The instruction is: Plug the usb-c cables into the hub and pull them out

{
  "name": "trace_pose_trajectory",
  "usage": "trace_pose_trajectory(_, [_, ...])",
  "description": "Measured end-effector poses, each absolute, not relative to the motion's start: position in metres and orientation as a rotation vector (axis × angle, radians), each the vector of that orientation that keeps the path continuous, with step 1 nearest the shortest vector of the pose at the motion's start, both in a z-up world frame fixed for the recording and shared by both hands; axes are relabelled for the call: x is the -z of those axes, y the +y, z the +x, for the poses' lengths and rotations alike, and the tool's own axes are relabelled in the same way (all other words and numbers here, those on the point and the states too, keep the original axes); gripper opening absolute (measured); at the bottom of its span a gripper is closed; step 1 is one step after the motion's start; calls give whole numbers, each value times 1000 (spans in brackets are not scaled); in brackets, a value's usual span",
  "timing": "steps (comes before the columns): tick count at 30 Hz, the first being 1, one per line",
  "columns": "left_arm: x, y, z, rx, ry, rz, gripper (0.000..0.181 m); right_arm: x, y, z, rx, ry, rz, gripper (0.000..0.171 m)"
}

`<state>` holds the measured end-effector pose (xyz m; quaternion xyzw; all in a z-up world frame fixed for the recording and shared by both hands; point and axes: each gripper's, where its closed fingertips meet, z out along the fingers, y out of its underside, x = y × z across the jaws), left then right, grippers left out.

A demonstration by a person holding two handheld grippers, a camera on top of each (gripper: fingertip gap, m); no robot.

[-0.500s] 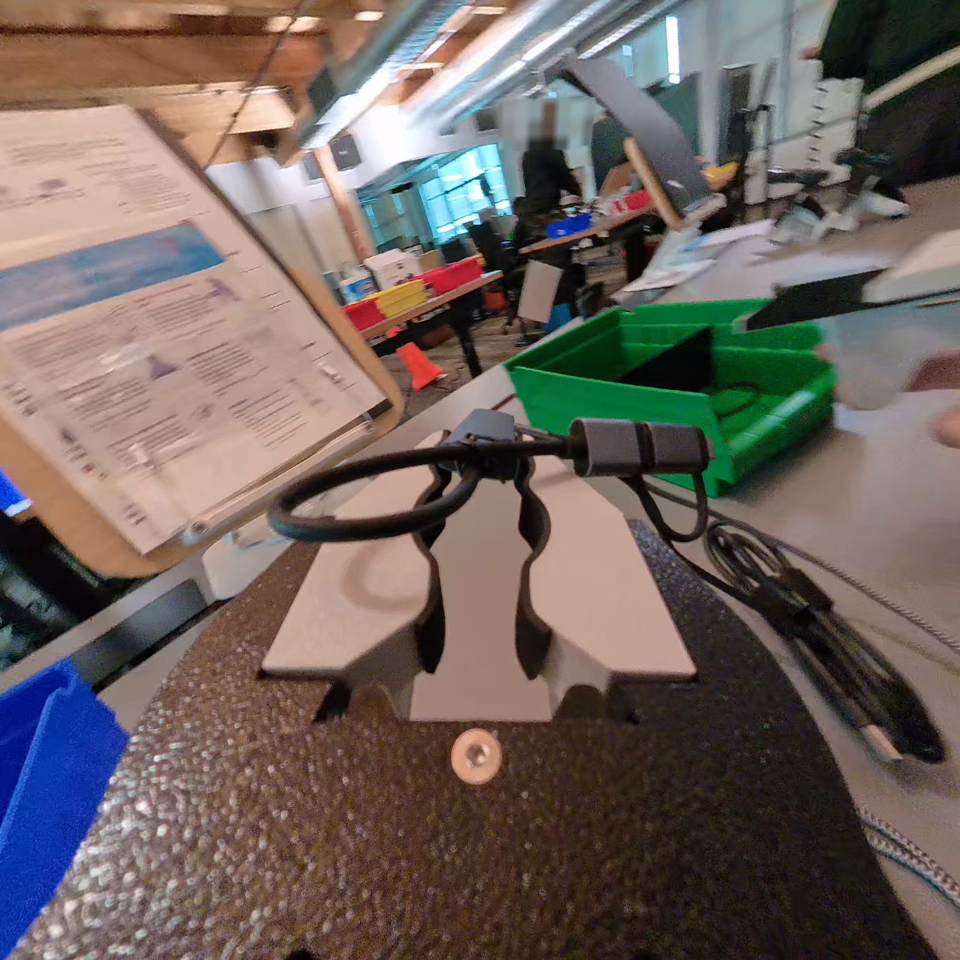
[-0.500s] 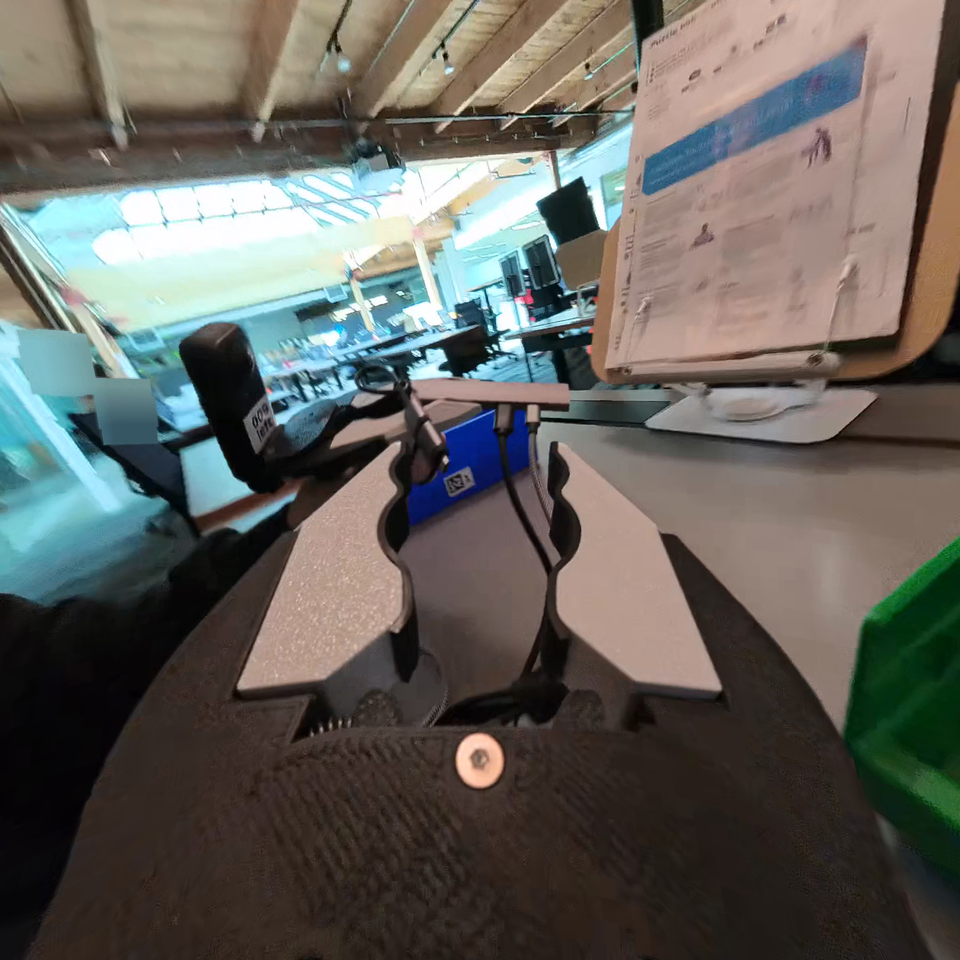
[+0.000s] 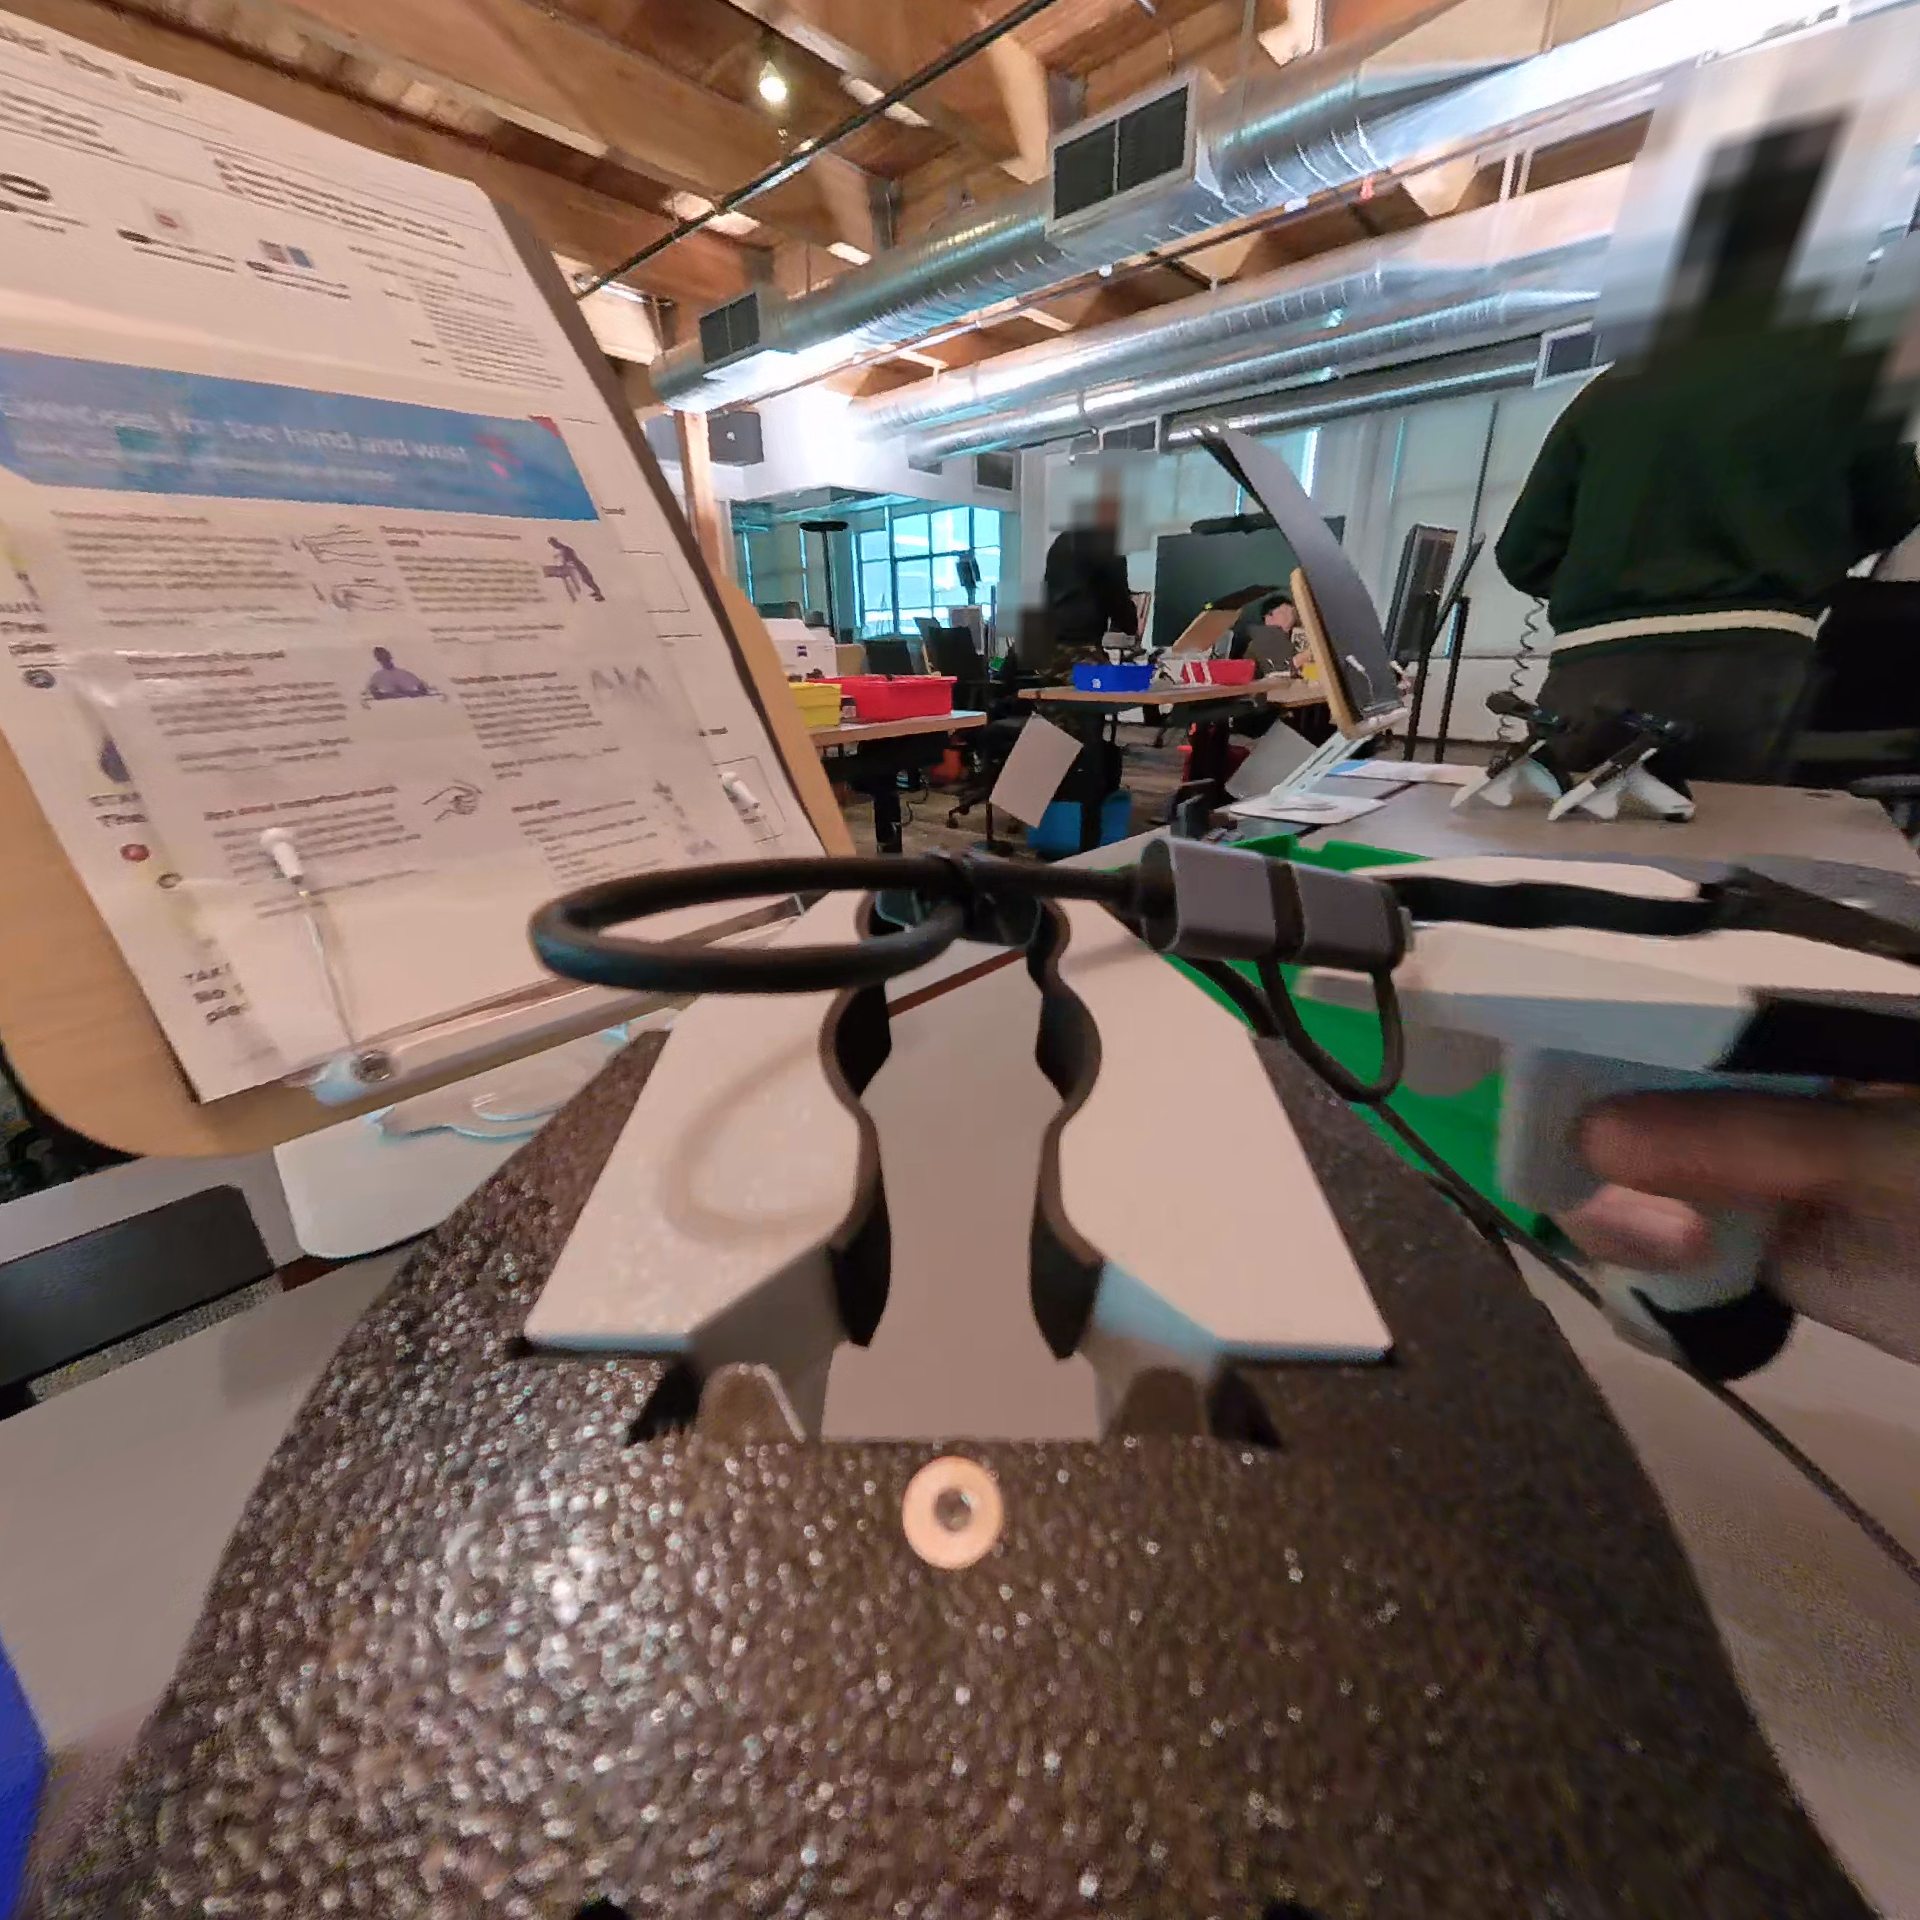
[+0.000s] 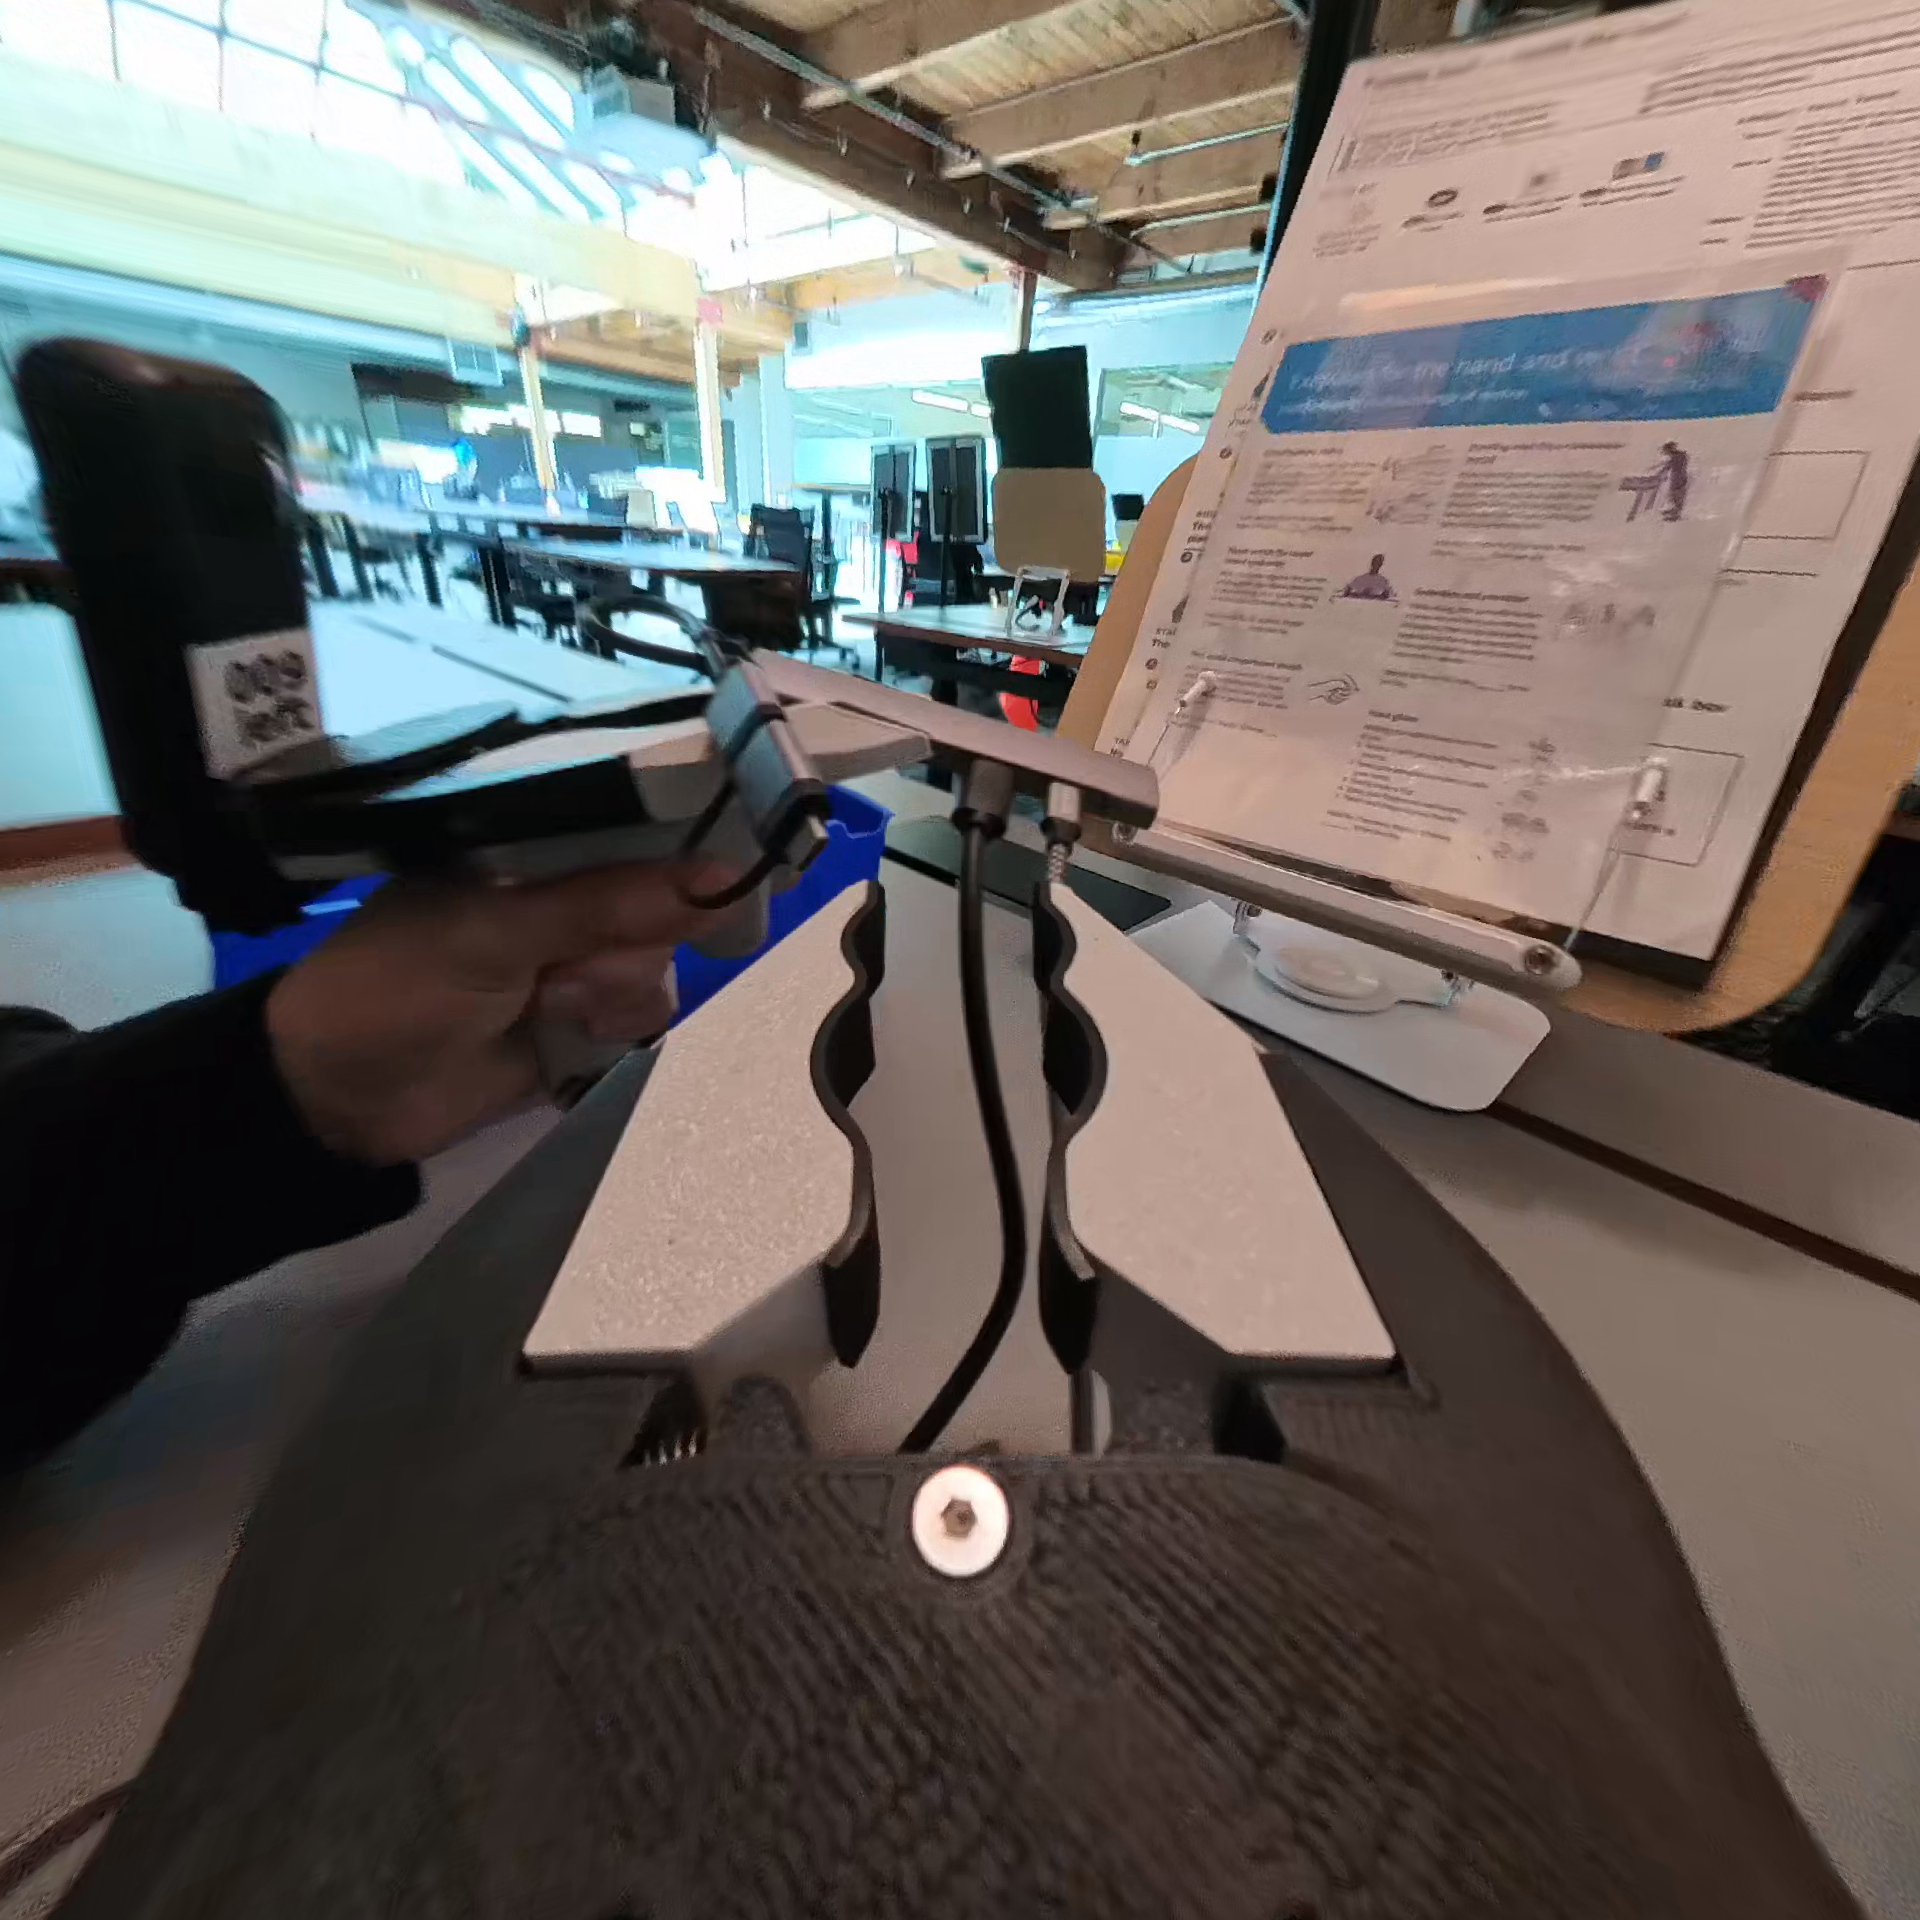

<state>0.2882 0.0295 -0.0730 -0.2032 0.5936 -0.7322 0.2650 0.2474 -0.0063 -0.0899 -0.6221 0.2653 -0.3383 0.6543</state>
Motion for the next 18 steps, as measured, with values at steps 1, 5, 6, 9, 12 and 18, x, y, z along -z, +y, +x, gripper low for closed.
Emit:
trace_pose_trajectory(1, [75, 34, 289, 1994, 1585, -547, 21, 94, 1, 257, 785, 578, -1452, 27])
trace_pose_trajectory(5, [85, 45, 297, 2045, 1565, -613, 21, 105, 15, 279, 923, 457, -1526, 24])
trace_pose_trajectory(6, [87, 46, 299, 2044, 1553, -624, 21, 105, 16, 281, 938, 439, -1521, 24])
trace_pose_trajectory(9, [96, 41, 300, 2014, 1578, -607, 21, 103, 15, 281, 999, 462, -1500, 24])
trace_pose_trajectory(12, [102, 36, 299, 1945, 1595, -578, 21, 110, 13, 278, 1108, 436, -1550, 17])
trace_pose_trajectory(18, [103, 35, 293, 1981, 1605, -569, 21, 92, -20, 273, 828, 562, -1312, 41])
